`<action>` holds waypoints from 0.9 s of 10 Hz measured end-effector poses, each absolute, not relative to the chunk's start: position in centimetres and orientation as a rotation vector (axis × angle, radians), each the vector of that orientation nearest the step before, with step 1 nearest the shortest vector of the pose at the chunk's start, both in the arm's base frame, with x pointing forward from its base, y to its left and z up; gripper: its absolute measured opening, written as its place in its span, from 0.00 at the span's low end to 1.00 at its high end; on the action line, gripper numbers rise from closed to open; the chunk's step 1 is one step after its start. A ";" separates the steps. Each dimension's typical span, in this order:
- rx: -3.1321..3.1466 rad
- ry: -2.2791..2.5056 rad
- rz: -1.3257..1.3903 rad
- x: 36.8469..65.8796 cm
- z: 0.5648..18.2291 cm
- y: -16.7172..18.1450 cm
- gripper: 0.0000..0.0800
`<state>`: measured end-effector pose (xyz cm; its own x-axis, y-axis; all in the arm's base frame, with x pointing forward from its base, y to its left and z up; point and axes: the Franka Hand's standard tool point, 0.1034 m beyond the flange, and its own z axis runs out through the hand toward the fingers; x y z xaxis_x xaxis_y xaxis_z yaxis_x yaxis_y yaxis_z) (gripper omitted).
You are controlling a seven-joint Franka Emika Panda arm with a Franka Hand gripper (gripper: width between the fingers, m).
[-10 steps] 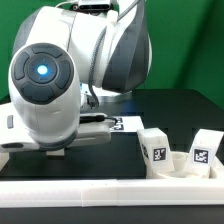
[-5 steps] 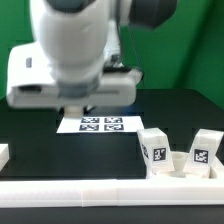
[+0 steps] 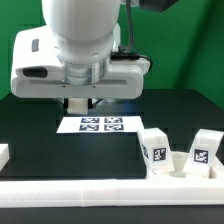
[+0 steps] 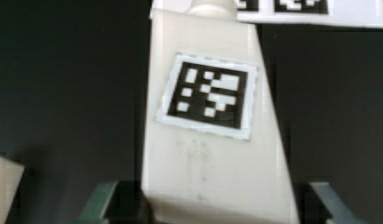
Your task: Assemble stool
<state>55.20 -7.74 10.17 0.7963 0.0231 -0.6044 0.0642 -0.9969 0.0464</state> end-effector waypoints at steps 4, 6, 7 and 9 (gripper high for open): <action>3.066 -0.133 -0.619 55.8 11.7 -4.4 0.41; 3.085 -0.110 -0.426 56.8 13.1 -3.4 0.41; 3.096 -0.108 -0.322 57.5 12.9 -3.4 0.41; 3.107 -0.104 -0.076 57.9 12.8 -3.5 0.41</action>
Offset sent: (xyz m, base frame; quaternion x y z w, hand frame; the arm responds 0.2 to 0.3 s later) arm -0.0049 0.0477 0.0252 0.0561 0.1673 0.0868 0.9805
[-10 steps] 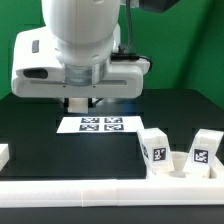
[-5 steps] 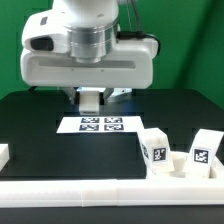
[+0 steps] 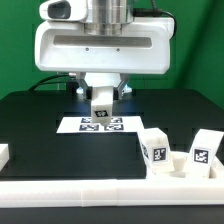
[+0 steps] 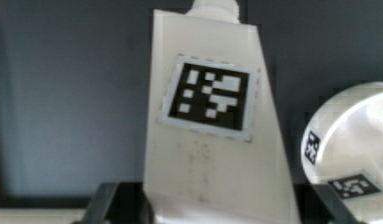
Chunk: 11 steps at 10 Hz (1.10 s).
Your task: Assemble stool
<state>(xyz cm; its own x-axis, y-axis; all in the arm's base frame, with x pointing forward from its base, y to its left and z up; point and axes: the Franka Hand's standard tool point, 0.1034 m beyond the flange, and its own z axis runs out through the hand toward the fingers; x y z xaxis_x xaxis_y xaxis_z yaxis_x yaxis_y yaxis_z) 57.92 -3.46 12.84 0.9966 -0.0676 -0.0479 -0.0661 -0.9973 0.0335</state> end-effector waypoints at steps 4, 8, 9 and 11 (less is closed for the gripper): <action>3.121 -0.193 0.353 58.4 13.4 -1.0 0.41; 3.106 -0.192 0.496 58.3 13.2 1.6 0.41; 3.106 -0.190 0.496 58.3 13.2 1.7 0.41; 3.103 -0.157 0.516 58.6 13.9 3.9 0.41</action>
Offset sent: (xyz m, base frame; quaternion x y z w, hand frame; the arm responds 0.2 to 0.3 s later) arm -0.0067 0.0426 0.0121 0.0620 0.1873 0.0794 0.9771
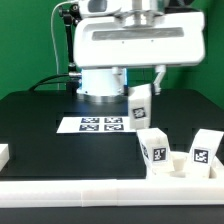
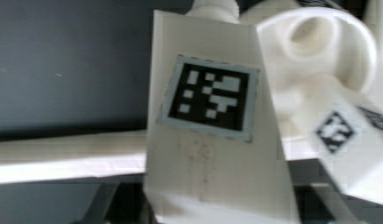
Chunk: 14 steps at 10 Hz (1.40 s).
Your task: Assemble stool
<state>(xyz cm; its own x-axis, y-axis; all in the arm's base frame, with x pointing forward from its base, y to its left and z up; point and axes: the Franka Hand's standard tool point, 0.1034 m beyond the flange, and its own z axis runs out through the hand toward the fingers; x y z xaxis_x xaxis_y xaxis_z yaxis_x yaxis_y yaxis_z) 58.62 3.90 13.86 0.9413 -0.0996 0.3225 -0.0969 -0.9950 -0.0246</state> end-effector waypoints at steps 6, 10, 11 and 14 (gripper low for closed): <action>-3.061 0.080 -0.585 59.2 14.6 8.6 0.41; -3.067 -0.180 -0.736 59.1 13.4 10.3 0.41; -3.078 -0.240 -0.734 59.2 13.1 10.0 0.41; -3.083 -0.267 -0.730 59.2 12.9 9.9 0.41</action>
Offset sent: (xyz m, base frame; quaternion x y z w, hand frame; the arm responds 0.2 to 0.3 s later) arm 0.0000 0.0000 0.0000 0.0000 0.0000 0.0000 1.0000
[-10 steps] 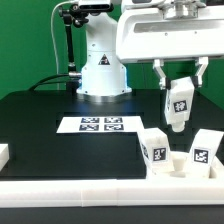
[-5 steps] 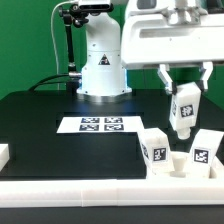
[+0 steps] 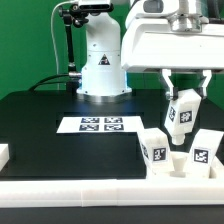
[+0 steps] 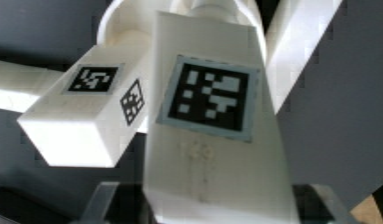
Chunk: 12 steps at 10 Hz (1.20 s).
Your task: Assemble stool
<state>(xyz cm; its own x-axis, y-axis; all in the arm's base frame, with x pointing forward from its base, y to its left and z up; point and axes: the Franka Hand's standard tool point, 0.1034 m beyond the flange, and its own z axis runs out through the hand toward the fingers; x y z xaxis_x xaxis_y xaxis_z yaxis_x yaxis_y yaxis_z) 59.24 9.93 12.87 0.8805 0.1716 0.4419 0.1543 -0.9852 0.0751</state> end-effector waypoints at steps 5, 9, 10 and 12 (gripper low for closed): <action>2.985 0.319 0.739 60.3 12.7 10.2 0.41; 2.897 0.352 0.970 59.9 12.5 9.5 0.41; 2.896 0.361 0.959 59.6 12.1 9.4 0.41; 2.892 0.367 0.946 59.3 11.8 9.1 0.41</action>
Offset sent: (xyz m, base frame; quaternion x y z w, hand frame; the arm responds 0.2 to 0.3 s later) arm 0.0242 -0.0025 0.0037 -0.0131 0.0221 -0.0582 0.9980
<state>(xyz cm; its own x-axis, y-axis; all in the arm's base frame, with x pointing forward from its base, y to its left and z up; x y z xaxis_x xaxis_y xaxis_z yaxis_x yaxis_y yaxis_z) 59.31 9.13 11.82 0.7809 0.2497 0.5725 0.2022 -0.9683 0.1465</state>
